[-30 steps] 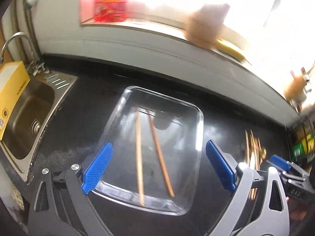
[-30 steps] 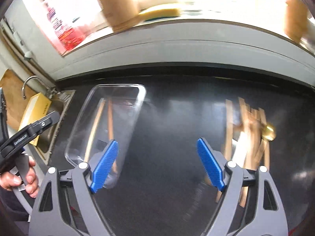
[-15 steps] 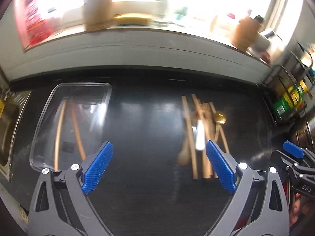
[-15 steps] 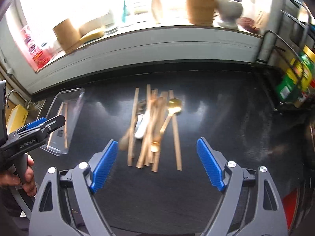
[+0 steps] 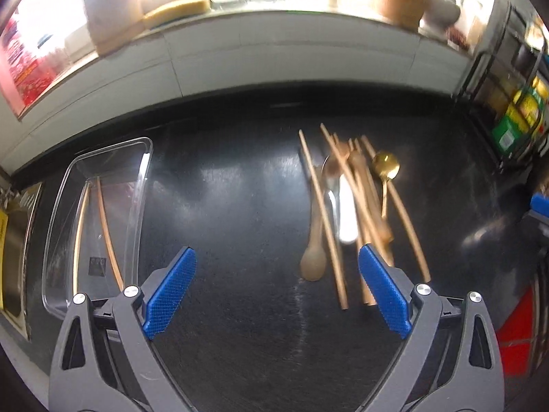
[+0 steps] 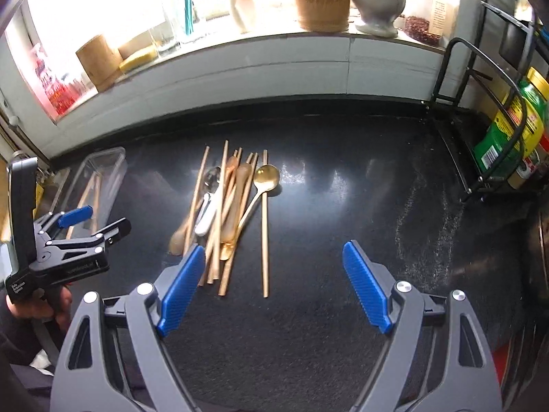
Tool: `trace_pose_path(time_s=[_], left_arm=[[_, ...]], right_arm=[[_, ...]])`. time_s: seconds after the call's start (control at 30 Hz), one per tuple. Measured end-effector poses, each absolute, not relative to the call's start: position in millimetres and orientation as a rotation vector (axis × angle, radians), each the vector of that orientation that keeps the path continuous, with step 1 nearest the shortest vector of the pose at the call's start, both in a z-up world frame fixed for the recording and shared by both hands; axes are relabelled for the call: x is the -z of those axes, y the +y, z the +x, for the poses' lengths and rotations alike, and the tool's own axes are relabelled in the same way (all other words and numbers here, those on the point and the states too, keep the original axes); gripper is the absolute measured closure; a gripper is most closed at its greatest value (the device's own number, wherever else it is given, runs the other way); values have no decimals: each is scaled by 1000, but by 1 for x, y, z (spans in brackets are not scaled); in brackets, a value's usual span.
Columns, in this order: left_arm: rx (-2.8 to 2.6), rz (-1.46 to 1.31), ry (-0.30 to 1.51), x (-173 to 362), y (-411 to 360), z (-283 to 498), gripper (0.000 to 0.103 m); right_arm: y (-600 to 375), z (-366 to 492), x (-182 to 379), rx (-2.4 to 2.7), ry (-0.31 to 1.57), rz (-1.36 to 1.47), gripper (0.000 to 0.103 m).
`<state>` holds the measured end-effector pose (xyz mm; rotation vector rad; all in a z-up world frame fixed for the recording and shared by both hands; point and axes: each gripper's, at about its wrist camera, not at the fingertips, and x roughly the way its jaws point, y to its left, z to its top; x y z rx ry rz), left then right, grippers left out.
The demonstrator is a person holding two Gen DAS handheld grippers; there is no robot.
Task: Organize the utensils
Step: 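Move both open tools back over the utensil pile, then grasp a light wooden spoon with the left tool while the right tool grasps a chopstick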
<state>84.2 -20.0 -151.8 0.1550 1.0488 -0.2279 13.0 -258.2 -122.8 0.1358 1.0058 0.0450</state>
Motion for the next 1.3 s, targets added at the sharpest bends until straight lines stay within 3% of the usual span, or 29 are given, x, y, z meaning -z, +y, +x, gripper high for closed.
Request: trace_pose_path(time_s=[0.67,0.77,0.9,1.07,1.1,1.17,1.23,1.27,1.3], left_arm=[[415,267,1178,252,-35,152,10],[434,302,1135,255,-39,155,12],[461,312,1091,254,-45,164,18],[468,300,1031,252,-52,169,40],[466,296,1025,251,-54,170,44],[473,301,1004,249,-61,167,63],[487,306,994,250,-72,162,79],[495,310,992,249,-77,158,89],[491,317,992,249,-79,157,89]], right_arm=[[-252,103,220,-65,1237,66,23],[-247,112,237,-84,1265,45,31],[-238,123,253,-104,1263,-15,33],[-231,132,260,-130,1231,-56,40],[-229,132,259,-137,1222,-62,46],[-224,131,256,-156,1207,-75,63],[-222,133,255,-159,1216,-80,95],[-220,134,255,-155,1224,-70,95],[-221,135,255,-150,1234,-53,96]])
